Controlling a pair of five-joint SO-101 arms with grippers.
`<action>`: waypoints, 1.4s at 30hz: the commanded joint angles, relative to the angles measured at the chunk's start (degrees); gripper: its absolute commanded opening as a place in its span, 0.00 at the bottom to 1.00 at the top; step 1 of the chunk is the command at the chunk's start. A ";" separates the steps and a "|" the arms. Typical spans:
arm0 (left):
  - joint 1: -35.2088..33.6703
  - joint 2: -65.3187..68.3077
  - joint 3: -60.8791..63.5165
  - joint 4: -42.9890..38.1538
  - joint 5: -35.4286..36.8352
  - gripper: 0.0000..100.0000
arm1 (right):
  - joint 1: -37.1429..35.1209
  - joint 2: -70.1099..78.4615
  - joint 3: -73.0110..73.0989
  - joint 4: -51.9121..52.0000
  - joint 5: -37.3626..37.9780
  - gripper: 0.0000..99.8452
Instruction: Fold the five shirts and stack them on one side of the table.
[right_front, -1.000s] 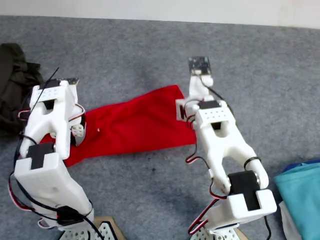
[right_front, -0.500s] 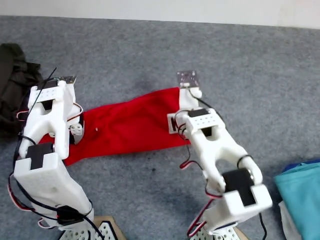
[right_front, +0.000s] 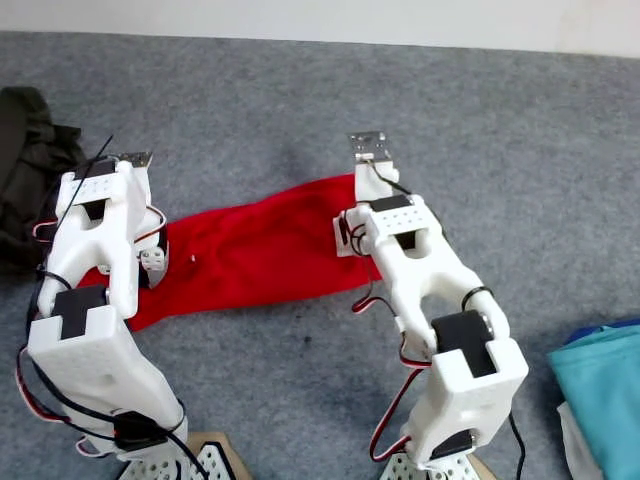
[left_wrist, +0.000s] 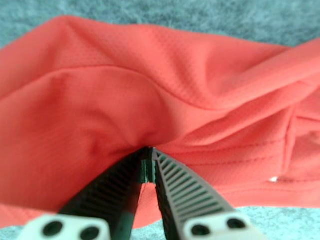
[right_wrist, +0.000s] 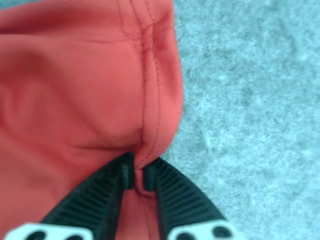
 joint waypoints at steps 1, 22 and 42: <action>0.04 -2.51 -4.97 1.41 -0.18 0.03 | -1.27 0.04 -1.71 0.31 0.00 0.01; -6.55 -1.89 -32.48 21.71 3.52 0.15 | 0.22 -0.22 -2.33 1.80 1.93 0.01; -9.71 -2.33 -31.96 20.84 3.87 0.15 | -24.40 -9.10 -17.01 1.36 1.93 0.01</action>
